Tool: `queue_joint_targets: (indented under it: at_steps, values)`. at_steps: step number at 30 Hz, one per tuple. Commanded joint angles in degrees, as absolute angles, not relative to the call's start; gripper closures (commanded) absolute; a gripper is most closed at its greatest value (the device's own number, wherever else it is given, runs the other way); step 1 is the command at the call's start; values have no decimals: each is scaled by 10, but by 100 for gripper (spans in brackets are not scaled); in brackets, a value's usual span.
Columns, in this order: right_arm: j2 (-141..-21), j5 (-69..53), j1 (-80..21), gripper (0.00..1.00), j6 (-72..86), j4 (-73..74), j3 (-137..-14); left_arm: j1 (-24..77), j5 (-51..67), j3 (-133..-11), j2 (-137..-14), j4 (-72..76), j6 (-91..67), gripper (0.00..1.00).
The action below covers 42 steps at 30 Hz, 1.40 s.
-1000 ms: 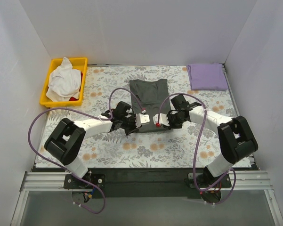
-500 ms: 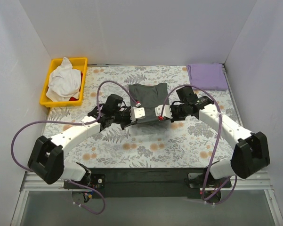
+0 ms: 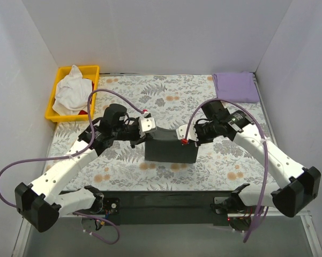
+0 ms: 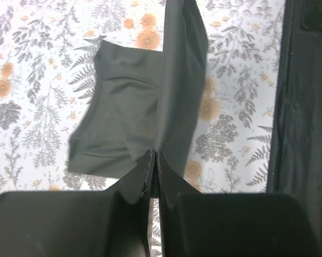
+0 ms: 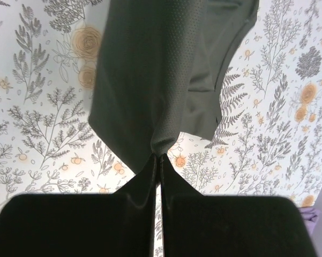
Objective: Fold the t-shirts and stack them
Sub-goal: Fold the tshirt
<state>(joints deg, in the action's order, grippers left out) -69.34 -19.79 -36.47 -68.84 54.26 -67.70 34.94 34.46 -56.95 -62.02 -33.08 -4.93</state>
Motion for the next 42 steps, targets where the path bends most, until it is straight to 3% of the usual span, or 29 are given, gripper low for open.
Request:
queue_joint_targets:
  at_steps: [1,10,21,27,29,30,31,32,33,34,36,38,39,42]
  values:
    - [-756,-209,-343,99,-709,562,-715,329,327,-591,-660,-329,-57,100]
    - [-915,-238,-266,99,-773,562,-859,234,358,-664,-802,-239,-15,100]
    - [-1131,-235,-232,99,-801,550,-976,203,345,-698,-985,-157,4,100]
    - [-1193,-227,-228,99,-789,534,-1020,199,311,-711,-1043,-141,4,100]
    - [-1200,-215,-225,90,-761,525,-1033,198,293,-721,-1054,-136,-28,99]
    - [-1202,-214,-223,79,-746,525,-1041,196,276,-726,-1056,-132,-38,95]
    - [-1202,-219,-221,57,-733,525,-1062,194,265,-731,-1056,-130,-67,91]
    - [-1200,-221,-215,42,-700,525,-1070,192,250,-738,-1056,-132,-83,81]
    - [-1191,-224,-212,29,-683,526,-1082,191,235,-756,-1053,-139,-101,78]
    - [-1186,-227,-209,23,-666,526,-1093,183,237,-764,-1049,-146,-142,74]
    - [-1158,-236,-200,23,-608,527,-1097,174,252,-768,-1020,-167,-184,62]
    - [-1135,-264,-196,21,-551,531,-1076,173,289,-761,-979,-187,-231,60]
    - [-1109,-271,-196,21,-501,532,-1064,174,314,-754,-964,-203,-245,44]
    - [-1059,-322,-194,21,-424,530,-986,220,318,-708,-907,-207,-260,42]
